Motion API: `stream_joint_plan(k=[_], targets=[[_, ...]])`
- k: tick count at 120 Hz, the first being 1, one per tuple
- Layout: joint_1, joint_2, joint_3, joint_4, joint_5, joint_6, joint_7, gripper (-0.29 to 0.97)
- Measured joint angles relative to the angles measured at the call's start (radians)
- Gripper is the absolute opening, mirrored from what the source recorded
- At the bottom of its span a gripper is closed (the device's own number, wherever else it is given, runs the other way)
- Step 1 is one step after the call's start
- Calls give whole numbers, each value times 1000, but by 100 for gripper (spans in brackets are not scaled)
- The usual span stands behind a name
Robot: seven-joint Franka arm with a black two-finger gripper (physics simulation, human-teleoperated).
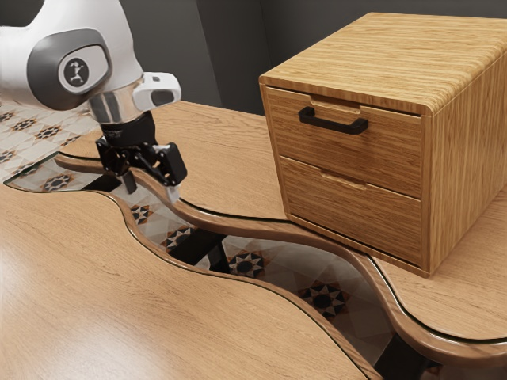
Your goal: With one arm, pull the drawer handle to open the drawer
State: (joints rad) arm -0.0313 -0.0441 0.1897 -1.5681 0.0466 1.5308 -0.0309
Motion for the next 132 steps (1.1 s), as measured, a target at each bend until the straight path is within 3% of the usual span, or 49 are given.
stream_joint_plan(k=[22, 34, 44, 60, 76, 94, 102, 120, 132], targets=[[1, -4, 4, 2, -9, -3, -3, 68], [10, -64, 45, 108, -94, -43, -32, 68], [42, -62, 1, 131, -176, -51, -153, 68], [10, 25, -114, 136, -171, 13, -395, 68], [-96, 79, -142, 134, -168, 96, -618, 68], [-176, -5, -139, 63, -166, 159, -817, 68], [-149, -14, -136, 54, -164, 175, -890, 68], [8, -20, -133, 22, -158, 239, -1047, 68], [16, -29, -137, 9, -141, 275, -1136, 68]])
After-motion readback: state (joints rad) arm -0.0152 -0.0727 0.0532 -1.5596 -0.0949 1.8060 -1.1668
